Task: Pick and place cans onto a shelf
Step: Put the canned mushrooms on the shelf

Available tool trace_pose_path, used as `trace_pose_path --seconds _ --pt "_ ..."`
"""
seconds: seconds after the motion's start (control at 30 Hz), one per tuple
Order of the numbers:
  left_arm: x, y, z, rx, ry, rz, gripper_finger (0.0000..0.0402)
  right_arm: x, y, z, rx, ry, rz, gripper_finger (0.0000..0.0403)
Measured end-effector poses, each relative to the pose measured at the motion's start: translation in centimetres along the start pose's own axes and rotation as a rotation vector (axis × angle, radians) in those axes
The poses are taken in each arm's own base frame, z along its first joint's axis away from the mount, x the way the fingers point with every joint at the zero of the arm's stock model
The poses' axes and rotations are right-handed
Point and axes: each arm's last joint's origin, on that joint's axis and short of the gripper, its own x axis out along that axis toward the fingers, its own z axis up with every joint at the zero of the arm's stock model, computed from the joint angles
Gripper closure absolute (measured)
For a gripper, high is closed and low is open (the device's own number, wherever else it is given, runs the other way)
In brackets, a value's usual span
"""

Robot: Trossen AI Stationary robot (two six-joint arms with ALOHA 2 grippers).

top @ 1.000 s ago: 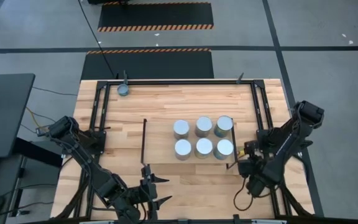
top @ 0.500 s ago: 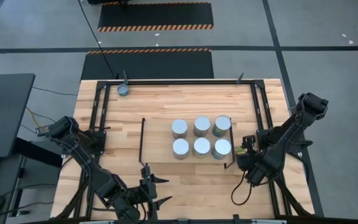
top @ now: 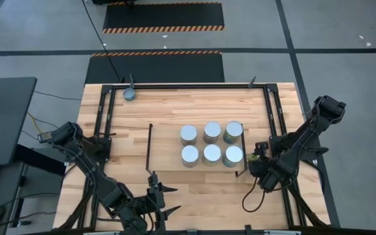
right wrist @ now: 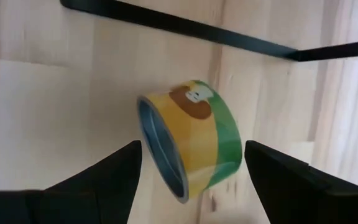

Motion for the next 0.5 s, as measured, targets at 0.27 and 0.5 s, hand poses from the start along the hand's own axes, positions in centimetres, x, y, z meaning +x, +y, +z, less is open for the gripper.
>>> trace_pose_path --seconds 0.27,0.5 --pt "0.0 -0.1 0.2 -0.019 -0.015 -0.005 0.0127 0.9 0.4 -0.1 -0.022 -0.01 0.078 0.0125" --pt "0.0 -0.1 0.2 -0.015 -0.022 -0.001 0.0127 0.6 1.5 -0.3 -0.022 -0.012 0.192 0.0181"
